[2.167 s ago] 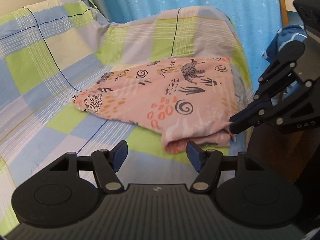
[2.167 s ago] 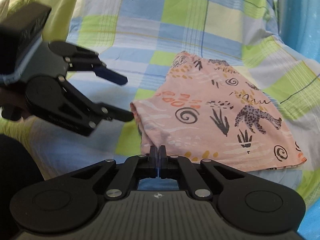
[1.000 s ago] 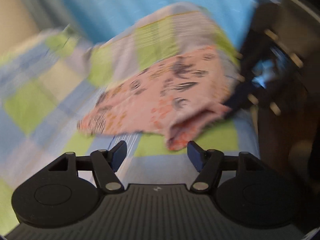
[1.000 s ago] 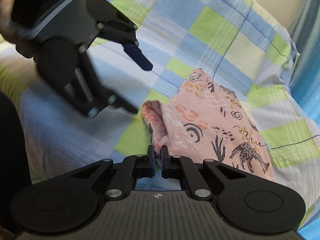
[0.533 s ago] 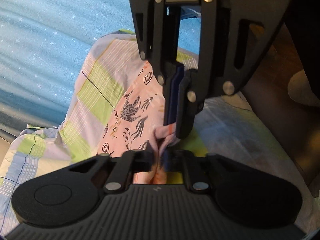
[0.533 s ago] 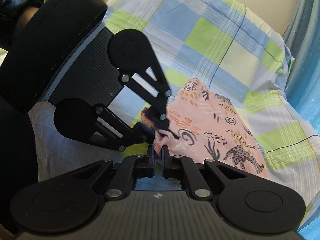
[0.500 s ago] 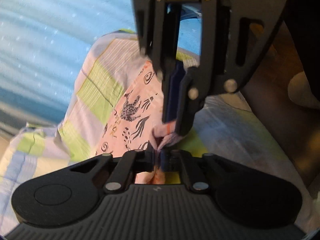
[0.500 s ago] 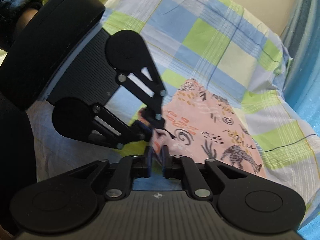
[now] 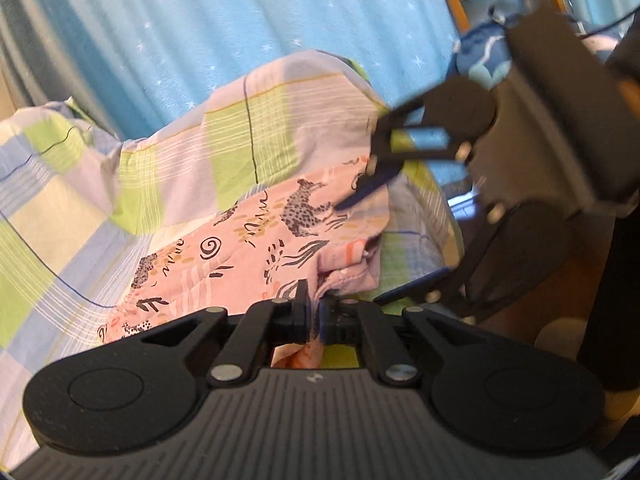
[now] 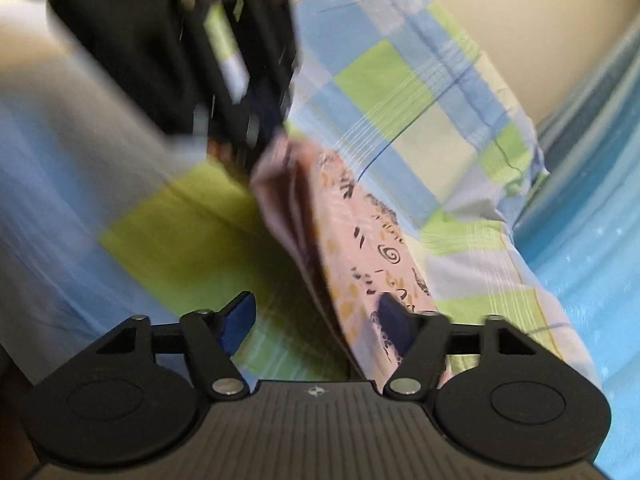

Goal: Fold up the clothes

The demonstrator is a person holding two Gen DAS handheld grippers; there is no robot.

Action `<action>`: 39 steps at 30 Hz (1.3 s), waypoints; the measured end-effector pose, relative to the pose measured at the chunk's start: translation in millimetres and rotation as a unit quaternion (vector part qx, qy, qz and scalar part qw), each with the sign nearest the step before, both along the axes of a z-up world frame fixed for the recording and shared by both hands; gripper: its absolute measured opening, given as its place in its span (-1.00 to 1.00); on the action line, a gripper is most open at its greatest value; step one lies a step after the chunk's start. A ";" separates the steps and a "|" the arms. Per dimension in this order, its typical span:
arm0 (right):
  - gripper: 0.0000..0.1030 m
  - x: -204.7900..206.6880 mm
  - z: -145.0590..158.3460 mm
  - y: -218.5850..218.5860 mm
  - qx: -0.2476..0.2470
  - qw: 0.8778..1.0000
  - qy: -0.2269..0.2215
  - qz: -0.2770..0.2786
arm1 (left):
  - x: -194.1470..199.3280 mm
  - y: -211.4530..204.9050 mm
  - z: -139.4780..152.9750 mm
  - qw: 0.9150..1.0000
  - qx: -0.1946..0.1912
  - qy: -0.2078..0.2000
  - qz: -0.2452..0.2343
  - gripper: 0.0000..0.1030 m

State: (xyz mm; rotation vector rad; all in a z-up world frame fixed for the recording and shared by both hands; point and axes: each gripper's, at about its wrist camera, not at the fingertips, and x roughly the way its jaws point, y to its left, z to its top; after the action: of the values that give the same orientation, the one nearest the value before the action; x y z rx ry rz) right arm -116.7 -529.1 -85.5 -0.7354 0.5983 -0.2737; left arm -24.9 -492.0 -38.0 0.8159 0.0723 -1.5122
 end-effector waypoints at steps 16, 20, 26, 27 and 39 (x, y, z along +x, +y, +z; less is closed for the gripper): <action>-1.00 -18.0 -25.4 -111.1 -0.114 0.987 0.081 -0.080 | 2.6 21.5 15.2 1.000 -0.022 0.004 0.019 -0.95; -1.00 -43.8 5.7 -73.9 -0.085 0.992 0.062 -0.067 | -0.7 63.1 34.2 0.999 -0.024 -0.019 0.039 -0.96; -1.00 -81.3 58.3 22.3 -0.038 0.995 0.096 -0.006 | -15.7 157.7 53.0 0.998 -0.008 -0.013 0.064 -0.96; -1.00 -87.8 65.3 35.6 -0.028 0.995 0.100 0.005 | -18.7 170.7 53.6 0.998 -0.001 -0.009 0.068 -0.96; -1.00 22.7 118.5 -0.3 0.074 0.982 0.175 0.016 | 96.6 126.1 70.5 0.977 0.001 0.146 0.153 -0.96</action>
State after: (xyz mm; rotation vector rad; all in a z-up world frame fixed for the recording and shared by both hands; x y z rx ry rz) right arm -94.0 -529.4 33.0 -0.6515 0.9288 -0.0676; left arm 71.7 -365.9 32.5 0.5478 0.4004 -1.3271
